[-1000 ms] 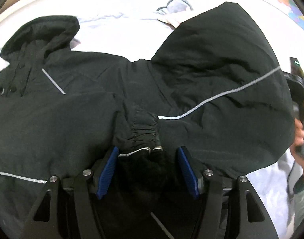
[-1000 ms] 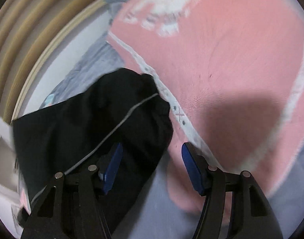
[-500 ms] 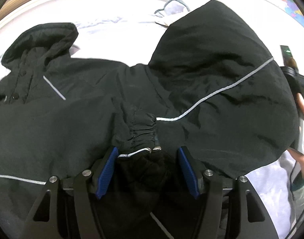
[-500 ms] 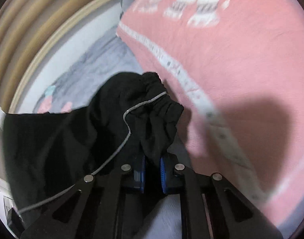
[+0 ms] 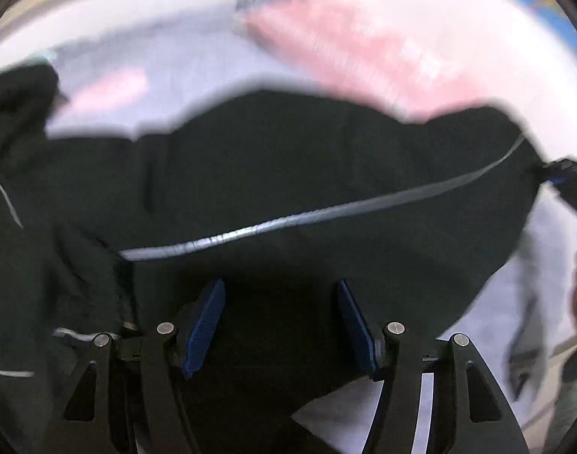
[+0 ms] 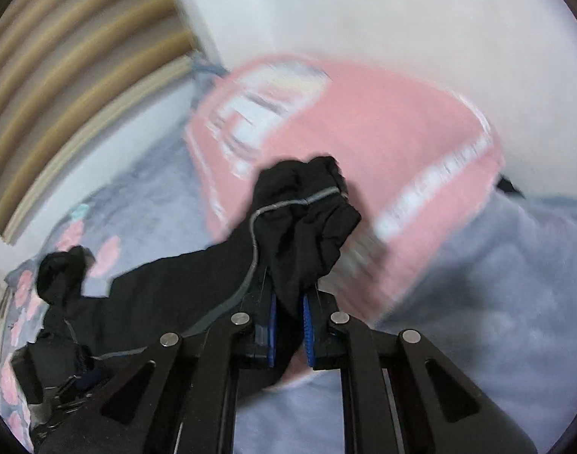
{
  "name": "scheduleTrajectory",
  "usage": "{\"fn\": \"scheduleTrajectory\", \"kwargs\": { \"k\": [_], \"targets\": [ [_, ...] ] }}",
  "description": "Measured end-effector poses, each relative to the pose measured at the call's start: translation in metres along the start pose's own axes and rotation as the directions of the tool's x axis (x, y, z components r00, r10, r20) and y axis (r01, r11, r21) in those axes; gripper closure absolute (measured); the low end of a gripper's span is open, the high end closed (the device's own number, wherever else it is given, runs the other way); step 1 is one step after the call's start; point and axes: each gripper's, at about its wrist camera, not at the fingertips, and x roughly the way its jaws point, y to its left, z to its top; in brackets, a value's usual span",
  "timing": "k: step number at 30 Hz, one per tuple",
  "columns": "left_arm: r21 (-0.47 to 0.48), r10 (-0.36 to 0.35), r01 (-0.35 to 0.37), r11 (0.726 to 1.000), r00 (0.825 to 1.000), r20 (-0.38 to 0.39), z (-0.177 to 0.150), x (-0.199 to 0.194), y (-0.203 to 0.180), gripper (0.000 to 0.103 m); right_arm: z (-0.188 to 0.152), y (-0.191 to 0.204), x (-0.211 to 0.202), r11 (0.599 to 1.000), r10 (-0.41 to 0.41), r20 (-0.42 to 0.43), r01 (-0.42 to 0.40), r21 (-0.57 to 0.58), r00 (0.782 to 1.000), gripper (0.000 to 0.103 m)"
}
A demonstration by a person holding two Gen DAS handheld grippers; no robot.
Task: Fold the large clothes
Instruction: 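Lift the held cuff with the right gripper and carry it across the jacket body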
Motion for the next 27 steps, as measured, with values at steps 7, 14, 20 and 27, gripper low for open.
{"fn": "scheduleTrajectory", "kwargs": {
  "k": [7,14,20,27],
  "targets": [
    [0.048,0.015,-0.016,0.999,1.0,0.011,-0.004,0.003,-0.003,0.04,-0.012,-0.043,0.016,0.992,0.085,-0.07,-0.078,0.095,0.994,0.07],
    [0.057,0.019,-0.021,0.998,0.999,0.026,-0.007,0.002,-0.005,0.039,-0.002,-0.055,0.005,0.988,0.086,-0.014,-0.084,0.129,0.996,0.043],
    [0.071,0.025,-0.028,0.997,0.999,0.035,-0.011,0.001,-0.008,0.039,0.001,-0.043,0.043,0.983,0.137,-0.09,-0.124,0.139,0.987,0.079],
    [0.082,0.043,-0.044,0.996,0.999,0.008,-0.01,0.011,-0.009,0.039,-0.006,-0.029,0.019,0.997,0.04,0.018,-0.041,0.061,0.999,0.085]
  ]
}}
